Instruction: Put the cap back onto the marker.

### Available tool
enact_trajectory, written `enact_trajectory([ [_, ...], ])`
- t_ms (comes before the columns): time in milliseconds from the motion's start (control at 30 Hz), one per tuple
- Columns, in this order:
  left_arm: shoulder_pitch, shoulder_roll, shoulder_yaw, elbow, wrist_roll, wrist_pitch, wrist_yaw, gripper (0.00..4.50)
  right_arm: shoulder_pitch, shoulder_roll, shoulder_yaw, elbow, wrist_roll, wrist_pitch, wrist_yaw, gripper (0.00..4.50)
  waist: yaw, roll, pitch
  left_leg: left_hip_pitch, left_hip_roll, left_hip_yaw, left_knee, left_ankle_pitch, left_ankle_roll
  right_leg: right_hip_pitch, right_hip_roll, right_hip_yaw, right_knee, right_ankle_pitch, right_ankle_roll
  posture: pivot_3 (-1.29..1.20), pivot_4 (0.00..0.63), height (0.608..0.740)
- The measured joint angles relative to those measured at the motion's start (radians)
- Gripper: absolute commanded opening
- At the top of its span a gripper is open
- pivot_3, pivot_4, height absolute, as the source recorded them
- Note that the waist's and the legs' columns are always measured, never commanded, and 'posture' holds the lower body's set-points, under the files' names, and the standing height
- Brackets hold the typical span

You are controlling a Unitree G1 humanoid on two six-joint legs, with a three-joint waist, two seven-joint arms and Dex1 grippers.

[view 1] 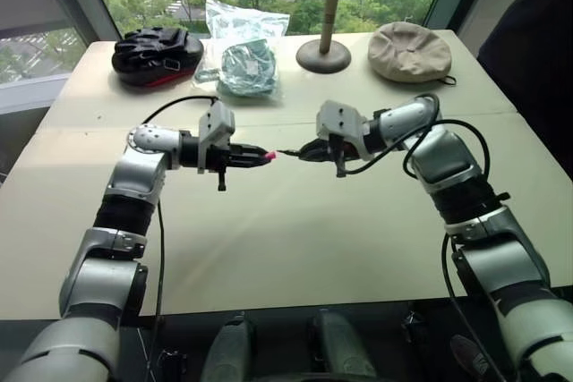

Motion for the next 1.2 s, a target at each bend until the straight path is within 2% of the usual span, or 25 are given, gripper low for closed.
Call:
enact_trajectory([
  [800,-0.014,-0.024,-0.013,0.022,0.011,-0.026,0.012,0.03,0.0,0.013,0.01,-0.003,0.0,0.0,0.004,0.0,0.001,0.0,0.0,0.0,0.0,0.0,0.0,0.0,0.0,0.0,0.0,0.0,0.0,0.0,0.0,0.0,0.15,0.74],
  [1000,-0.093,-0.021,-0.076,0.091,0.072,-0.064,-0.021,0.03,-0.006,0.007,0.026,0.009,-0.029,-0.02,0.008,0.0,0.001,0.0,0.0,0.0,0.0,0.0,0.0,0.0,0.0,0.0,0.0,0.0,0.0,0.0,0.0,0.0,0.15,0.74],
  [1200,-0.204,-0.023,-0.127,0.16,0.153,-0.066,-0.051,0.03,-0.087,0.022,0.066,0.111,-0.085,-0.089,0.012,0.0,-0.003,0.0,0.0,0.0,0.0,0.0,0.0,0.0,0.0,0.0,0.002,0.0,0.0,0.0,0.0,0.0,0.15,0.74],
])
